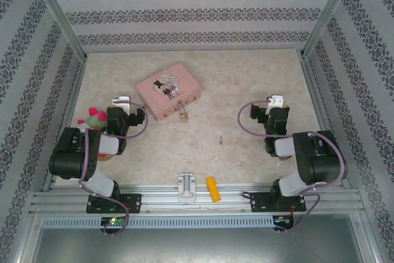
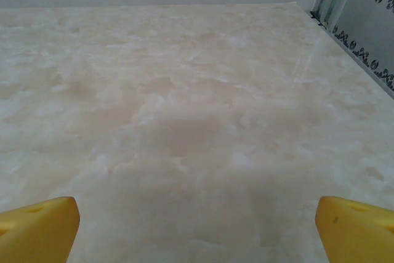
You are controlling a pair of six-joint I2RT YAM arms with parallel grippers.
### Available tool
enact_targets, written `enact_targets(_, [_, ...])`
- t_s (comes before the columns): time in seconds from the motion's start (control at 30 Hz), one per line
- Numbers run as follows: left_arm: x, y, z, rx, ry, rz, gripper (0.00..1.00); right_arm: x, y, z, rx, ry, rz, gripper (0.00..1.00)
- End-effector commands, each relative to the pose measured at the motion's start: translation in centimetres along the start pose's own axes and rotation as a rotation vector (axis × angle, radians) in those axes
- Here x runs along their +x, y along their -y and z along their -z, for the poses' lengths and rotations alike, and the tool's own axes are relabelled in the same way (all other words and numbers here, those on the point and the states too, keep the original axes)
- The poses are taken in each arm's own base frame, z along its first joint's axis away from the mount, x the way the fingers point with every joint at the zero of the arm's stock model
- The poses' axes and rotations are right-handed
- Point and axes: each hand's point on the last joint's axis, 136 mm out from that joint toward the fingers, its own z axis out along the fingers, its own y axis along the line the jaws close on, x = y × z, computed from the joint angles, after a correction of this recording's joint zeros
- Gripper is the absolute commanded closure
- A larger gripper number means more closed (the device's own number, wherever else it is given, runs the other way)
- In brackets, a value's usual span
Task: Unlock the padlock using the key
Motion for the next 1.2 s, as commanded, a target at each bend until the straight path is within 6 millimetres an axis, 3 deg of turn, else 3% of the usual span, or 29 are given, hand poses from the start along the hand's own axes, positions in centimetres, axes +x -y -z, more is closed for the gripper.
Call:
enact_targets(0.0, [-1.7, -0.3, -0.4, -0.002, 0.058, -0.001, 0.01, -1.5, 0.2, -0.4, -0.002, 0.048, -0.006, 0.02])
enact_targets(1.03, [-1.8, -0.2, -0.4, 0.003, 0.057, -0.003, 0.01, -1.4, -0.2, -0.3, -0.020, 0.039, 0.004, 0.02])
enact_targets(1.07, [-1.8, -0.2, -0.3, 0.009, 0.053, -0.005, 0.01, -2.8, -0.3, -0.6, -0.021, 0.068, 0.001, 0.02])
enact_targets(1.17, [-2.3, -0.3, -0.1, 0.002, 0.061, 0.000, 0.01, -3.1, -0.3, -0.4, -0.021, 0.073, 0.001, 0.02])
